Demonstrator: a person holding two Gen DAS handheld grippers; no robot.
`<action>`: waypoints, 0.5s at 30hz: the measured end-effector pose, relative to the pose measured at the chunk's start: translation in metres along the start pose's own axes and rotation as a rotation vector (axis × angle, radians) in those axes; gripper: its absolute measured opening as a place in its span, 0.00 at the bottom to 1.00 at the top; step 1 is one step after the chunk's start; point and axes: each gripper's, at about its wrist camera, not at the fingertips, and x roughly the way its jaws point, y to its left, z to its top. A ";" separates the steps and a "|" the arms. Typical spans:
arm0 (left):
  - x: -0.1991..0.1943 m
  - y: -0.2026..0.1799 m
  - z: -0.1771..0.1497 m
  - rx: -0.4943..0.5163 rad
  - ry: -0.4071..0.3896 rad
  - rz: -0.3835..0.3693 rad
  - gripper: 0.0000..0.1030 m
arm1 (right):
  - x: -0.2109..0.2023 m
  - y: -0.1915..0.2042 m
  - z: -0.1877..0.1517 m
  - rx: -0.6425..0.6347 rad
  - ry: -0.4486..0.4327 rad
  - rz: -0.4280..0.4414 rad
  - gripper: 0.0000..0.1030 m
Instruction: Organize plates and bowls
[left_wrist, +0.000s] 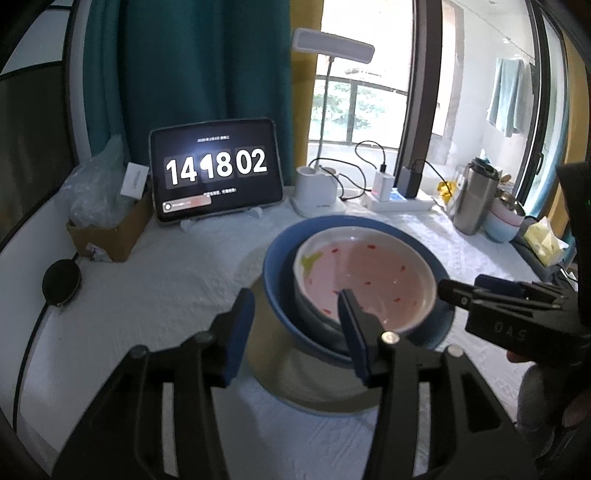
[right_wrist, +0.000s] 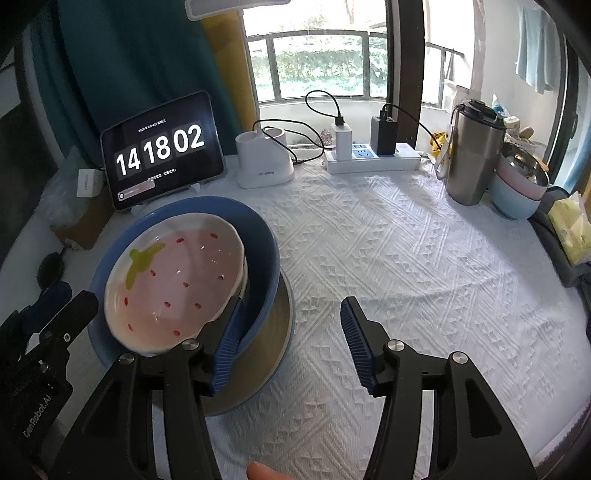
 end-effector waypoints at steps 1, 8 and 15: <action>-0.002 -0.001 -0.001 -0.002 0.000 -0.005 0.47 | -0.002 0.000 -0.002 -0.001 -0.002 0.000 0.55; -0.019 -0.008 -0.010 0.005 -0.012 -0.023 0.48 | -0.020 0.001 -0.012 -0.010 -0.027 0.008 0.56; -0.039 -0.016 -0.017 0.008 -0.049 -0.031 0.62 | -0.041 -0.001 -0.026 -0.019 -0.074 0.005 0.56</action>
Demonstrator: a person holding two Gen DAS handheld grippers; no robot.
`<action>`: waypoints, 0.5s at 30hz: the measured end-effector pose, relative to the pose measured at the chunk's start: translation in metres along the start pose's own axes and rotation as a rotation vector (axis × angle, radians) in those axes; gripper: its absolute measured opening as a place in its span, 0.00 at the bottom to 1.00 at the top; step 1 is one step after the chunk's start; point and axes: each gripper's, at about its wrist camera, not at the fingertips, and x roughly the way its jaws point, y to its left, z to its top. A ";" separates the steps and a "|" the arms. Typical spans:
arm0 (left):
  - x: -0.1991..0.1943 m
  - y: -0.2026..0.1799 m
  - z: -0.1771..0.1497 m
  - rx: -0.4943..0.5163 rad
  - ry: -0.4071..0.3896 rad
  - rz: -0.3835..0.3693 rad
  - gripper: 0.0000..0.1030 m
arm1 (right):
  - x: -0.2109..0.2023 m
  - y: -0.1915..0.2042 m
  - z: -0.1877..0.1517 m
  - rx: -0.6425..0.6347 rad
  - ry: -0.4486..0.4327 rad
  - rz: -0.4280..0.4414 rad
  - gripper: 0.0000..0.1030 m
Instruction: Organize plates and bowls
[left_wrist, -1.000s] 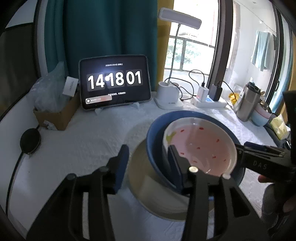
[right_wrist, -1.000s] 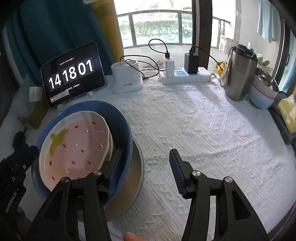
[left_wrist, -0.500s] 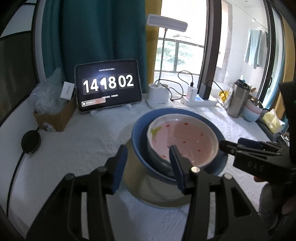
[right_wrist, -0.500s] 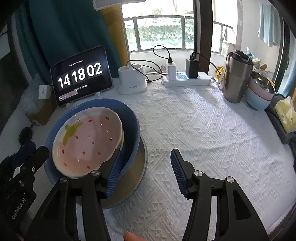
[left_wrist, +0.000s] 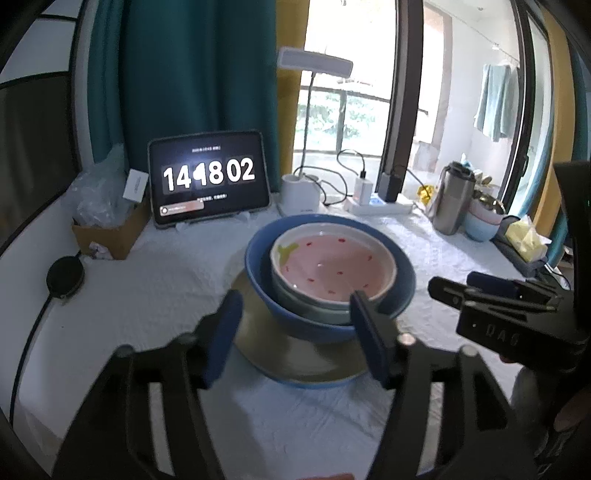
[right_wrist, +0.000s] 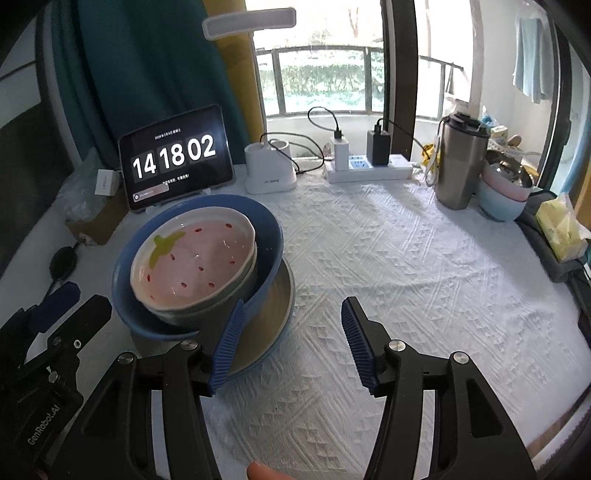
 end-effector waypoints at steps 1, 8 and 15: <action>-0.004 -0.002 -0.001 0.000 -0.006 0.000 0.64 | -0.003 -0.001 -0.002 -0.003 -0.005 0.000 0.56; -0.026 -0.009 -0.007 -0.014 -0.051 -0.002 0.73 | -0.021 -0.008 -0.016 -0.003 -0.002 0.015 0.56; -0.052 -0.022 -0.012 0.006 -0.109 -0.029 0.82 | -0.053 -0.015 -0.027 -0.023 -0.076 -0.038 0.56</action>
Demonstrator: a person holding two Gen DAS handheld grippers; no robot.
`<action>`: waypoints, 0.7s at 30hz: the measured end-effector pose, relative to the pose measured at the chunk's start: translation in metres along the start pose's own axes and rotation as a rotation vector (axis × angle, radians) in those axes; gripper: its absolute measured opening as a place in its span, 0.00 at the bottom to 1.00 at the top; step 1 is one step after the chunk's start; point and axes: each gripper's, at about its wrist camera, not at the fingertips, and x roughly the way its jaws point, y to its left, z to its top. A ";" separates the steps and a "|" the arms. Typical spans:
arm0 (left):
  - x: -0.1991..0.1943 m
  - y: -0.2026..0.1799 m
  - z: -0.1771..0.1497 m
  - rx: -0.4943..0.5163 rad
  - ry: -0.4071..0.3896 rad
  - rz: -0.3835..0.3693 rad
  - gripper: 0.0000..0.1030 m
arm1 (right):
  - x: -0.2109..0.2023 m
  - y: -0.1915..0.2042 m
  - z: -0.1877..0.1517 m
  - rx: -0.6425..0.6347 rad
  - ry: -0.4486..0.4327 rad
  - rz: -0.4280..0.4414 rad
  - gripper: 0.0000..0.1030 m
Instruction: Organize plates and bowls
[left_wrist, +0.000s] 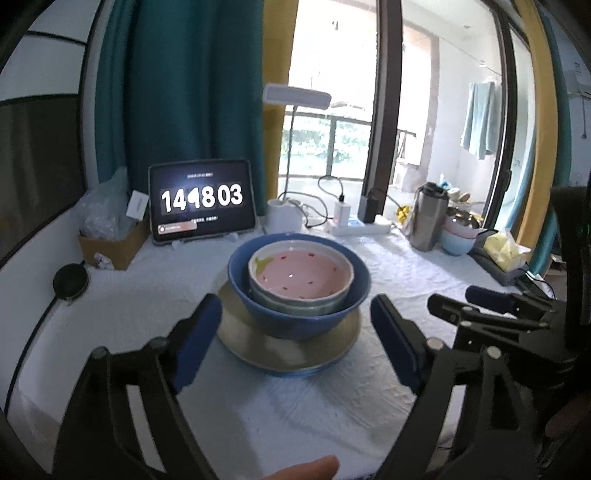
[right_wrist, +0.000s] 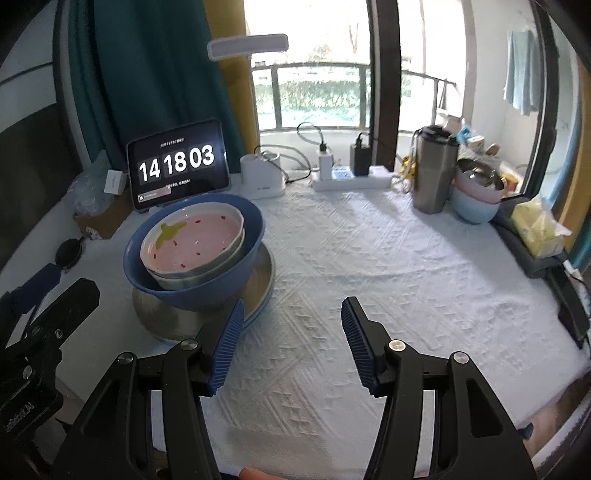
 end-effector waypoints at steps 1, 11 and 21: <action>-0.005 -0.001 0.000 0.002 -0.010 0.001 0.83 | -0.004 -0.001 -0.001 -0.003 -0.010 -0.005 0.56; -0.045 -0.007 0.008 -0.004 -0.096 -0.005 0.89 | -0.050 -0.015 -0.002 0.011 -0.099 -0.027 0.56; -0.078 -0.020 0.015 0.017 -0.168 -0.030 0.90 | -0.092 -0.025 -0.004 0.018 -0.180 -0.049 0.56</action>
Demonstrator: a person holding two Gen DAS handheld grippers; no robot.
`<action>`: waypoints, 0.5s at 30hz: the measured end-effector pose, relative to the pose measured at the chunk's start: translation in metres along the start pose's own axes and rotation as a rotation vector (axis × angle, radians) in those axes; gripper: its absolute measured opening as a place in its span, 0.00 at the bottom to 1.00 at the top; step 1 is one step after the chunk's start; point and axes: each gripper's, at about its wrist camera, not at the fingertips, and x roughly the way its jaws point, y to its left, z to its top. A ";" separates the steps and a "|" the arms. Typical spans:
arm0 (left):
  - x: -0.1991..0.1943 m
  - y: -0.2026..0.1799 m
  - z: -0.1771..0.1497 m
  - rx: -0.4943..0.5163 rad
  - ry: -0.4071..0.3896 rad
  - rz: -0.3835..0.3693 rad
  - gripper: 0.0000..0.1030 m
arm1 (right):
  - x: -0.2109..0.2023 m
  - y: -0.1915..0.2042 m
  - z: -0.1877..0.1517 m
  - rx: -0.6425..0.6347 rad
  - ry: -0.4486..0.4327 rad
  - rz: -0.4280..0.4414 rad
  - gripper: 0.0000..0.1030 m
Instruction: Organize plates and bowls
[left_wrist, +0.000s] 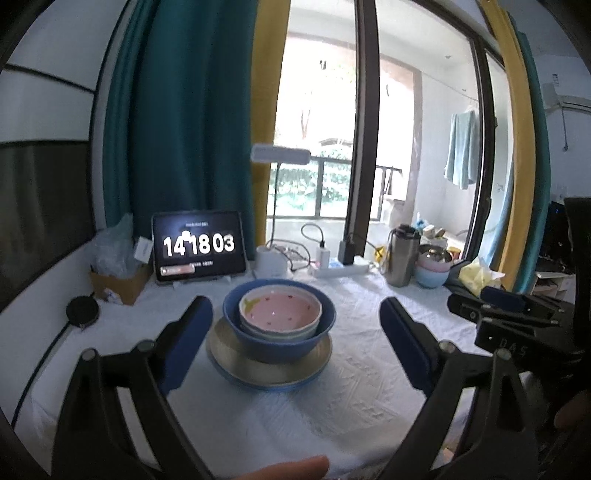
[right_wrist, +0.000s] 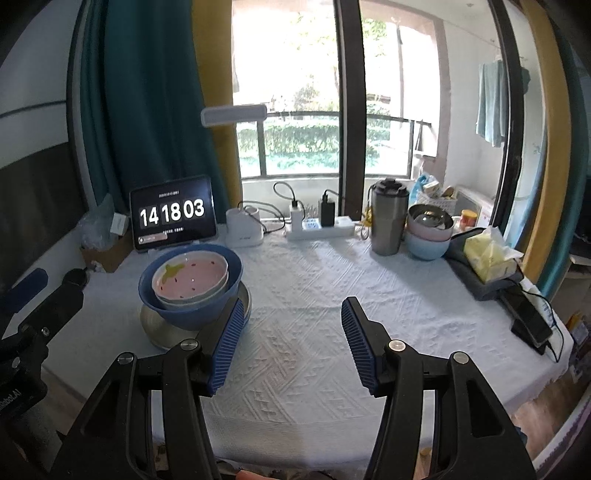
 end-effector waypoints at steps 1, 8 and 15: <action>-0.002 -0.001 0.001 0.001 -0.005 -0.001 0.90 | -0.004 -0.001 0.001 -0.001 -0.008 -0.003 0.56; -0.020 -0.005 0.011 0.009 -0.053 -0.001 0.90 | -0.026 -0.005 0.005 -0.006 -0.051 -0.012 0.56; -0.032 -0.010 0.017 0.022 -0.079 -0.002 0.90 | -0.044 -0.008 0.009 -0.008 -0.088 -0.028 0.56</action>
